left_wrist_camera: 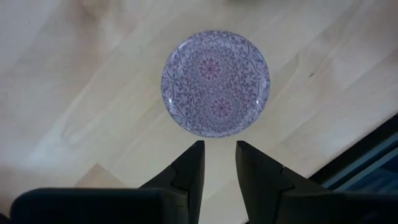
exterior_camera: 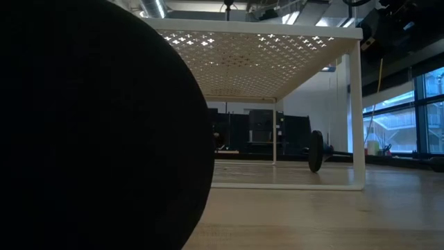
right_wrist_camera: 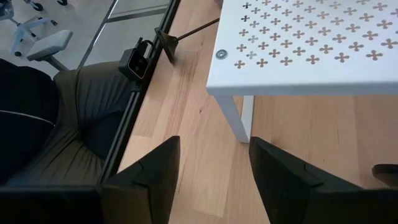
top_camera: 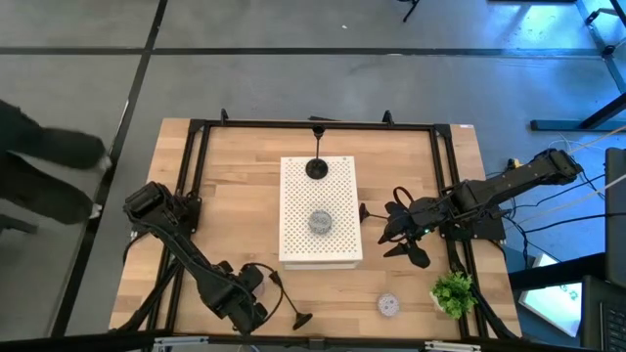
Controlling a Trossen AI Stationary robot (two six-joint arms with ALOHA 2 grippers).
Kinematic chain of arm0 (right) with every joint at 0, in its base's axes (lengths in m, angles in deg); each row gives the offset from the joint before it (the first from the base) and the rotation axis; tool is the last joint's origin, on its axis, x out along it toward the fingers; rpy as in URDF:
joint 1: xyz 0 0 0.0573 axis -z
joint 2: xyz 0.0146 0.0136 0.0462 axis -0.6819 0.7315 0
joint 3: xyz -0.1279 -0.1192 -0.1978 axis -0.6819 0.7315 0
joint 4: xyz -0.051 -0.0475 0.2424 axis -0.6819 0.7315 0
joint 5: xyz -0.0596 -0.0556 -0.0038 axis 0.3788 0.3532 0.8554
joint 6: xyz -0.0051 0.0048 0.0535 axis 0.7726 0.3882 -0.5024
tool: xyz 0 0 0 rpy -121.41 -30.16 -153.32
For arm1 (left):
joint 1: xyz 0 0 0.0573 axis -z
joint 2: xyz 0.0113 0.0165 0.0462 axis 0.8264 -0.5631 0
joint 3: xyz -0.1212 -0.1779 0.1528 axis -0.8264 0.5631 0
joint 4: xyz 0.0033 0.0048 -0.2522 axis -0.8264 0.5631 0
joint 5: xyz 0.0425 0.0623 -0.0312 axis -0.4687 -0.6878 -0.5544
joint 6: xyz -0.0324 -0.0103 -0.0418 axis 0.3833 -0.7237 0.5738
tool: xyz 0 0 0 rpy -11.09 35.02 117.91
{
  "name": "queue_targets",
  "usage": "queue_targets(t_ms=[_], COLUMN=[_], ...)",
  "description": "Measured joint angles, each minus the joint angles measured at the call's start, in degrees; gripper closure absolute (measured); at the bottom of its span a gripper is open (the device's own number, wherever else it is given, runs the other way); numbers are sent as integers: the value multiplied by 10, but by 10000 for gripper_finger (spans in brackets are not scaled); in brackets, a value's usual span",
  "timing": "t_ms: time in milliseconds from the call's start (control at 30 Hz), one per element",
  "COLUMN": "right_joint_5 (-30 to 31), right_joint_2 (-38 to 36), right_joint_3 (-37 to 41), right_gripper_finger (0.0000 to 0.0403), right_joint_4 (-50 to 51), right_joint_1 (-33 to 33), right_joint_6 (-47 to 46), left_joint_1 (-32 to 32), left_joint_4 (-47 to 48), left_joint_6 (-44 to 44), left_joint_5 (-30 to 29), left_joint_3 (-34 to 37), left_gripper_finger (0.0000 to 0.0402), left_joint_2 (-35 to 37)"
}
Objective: Pick & Place candle stick holders
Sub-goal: Put the left pink patterned scented candle on the shelf
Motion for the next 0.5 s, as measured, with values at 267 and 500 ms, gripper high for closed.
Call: queue_targets(t_ms=[267,500], right_joint_5=[0,0], right_joint_2=[0,0], right_joint_3=[0,0], right_gripper_finger=[208,208], right_joint_4=[0,0], right_joint_1=[0,0], right_joint_6=[0,0], left_joint_1=[-13,-34], left_joint_4=[15,39], left_joint_6=[-25,-61], left_joint_5=[2,9], left_joint_3=[0,0], left_gripper_finger=[315,257], left_joint_2=[0,0])
